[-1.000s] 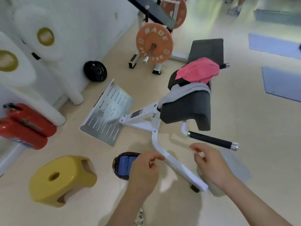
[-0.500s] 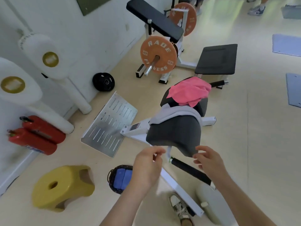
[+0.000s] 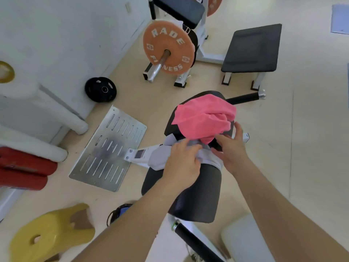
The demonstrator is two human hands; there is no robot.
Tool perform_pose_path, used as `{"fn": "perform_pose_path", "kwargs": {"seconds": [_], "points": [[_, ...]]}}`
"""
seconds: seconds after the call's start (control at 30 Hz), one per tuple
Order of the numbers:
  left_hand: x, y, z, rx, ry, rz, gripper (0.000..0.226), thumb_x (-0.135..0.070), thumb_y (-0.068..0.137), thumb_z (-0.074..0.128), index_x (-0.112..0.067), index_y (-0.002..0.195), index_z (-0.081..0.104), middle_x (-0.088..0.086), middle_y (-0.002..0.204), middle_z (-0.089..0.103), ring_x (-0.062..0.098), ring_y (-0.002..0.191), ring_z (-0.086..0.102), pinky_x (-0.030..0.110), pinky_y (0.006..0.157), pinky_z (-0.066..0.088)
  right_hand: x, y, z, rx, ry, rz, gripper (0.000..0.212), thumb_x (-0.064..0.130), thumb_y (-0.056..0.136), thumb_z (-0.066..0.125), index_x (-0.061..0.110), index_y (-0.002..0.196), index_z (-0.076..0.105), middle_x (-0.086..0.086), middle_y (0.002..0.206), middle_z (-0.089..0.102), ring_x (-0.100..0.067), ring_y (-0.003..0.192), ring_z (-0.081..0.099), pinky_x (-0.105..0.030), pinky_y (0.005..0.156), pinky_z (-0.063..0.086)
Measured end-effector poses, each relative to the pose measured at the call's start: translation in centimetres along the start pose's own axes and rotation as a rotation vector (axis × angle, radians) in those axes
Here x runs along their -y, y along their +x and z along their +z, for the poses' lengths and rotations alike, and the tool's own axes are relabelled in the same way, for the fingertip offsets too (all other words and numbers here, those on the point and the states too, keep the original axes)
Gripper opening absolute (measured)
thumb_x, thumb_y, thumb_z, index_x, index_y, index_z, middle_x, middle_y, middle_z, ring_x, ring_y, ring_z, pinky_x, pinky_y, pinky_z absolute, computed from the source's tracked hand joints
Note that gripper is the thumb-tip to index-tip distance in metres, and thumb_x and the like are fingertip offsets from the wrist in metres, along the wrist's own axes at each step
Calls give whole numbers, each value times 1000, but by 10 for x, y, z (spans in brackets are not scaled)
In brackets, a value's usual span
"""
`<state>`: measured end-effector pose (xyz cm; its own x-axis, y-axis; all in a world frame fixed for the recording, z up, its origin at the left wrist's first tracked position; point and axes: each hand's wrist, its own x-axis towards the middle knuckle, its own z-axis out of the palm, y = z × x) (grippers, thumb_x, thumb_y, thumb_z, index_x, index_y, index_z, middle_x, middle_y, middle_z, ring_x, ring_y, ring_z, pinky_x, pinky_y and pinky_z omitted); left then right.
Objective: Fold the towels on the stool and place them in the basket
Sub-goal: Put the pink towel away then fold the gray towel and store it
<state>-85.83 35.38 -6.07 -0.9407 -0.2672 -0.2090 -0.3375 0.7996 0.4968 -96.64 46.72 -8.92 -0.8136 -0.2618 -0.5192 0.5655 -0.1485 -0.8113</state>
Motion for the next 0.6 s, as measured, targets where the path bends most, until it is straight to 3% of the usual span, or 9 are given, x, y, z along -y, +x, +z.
{"fn": "perform_pose_path", "kwargs": {"seconds": [0.07,0.13,0.17,0.23,0.33,0.43,0.5,0.6], "points": [[-7,20,3,41,142,37,45,-18,91,47,-30,134,49,4,147,28,28,132,23,44,102,38,2,21,9,11,20,-22,72,-4,80,59,41,132,39,-2,124,54,-24,103,60,-42,70,58],[-9,39,9,119,243,36,47,-21,89,49,-35,134,45,7,148,23,34,133,20,49,99,40,1,35,15,-38,-64,-11,48,-3,80,59,23,120,56,-6,103,61,-19,77,61,-30,59,54],[-7,45,11,170,248,0,50,-22,89,50,-36,136,42,8,146,24,37,131,22,50,97,41,0,37,16,-69,-118,1,30,0,82,61,17,107,62,-9,88,61,-17,64,56,-27,55,49],[5,48,18,213,207,-56,52,-23,88,55,-30,137,39,9,136,37,38,121,38,47,92,45,-8,38,12,-87,-221,3,6,12,83,67,12,89,67,-9,72,59,-20,60,52,-30,57,49],[25,33,18,104,119,-25,38,-28,89,58,-19,125,52,4,117,59,26,106,56,35,88,46,-23,27,7,-104,-315,6,15,30,84,68,15,81,68,-14,81,68,-30,76,65,-37,74,58],[37,20,10,-28,12,-94,24,-25,95,51,-20,115,63,-1,110,63,16,98,58,18,77,40,-33,13,6,-94,-276,41,13,37,85,65,26,78,64,-4,84,68,-21,78,66,-29,69,58],[45,2,12,-24,-69,-225,19,-23,96,46,-23,104,63,-1,102,63,12,86,54,10,66,36,-35,4,5,-102,-246,100,13,35,84,62,25,78,61,2,74,59,-14,64,58,-28,57,50],[51,-35,27,-18,-117,-260,8,-23,92,53,-22,99,56,-1,88,60,20,81,56,34,72,48,-38,-14,3,-90,-221,179,10,27,86,60,20,79,59,1,61,44,-9,47,42,-22,50,36]]}}
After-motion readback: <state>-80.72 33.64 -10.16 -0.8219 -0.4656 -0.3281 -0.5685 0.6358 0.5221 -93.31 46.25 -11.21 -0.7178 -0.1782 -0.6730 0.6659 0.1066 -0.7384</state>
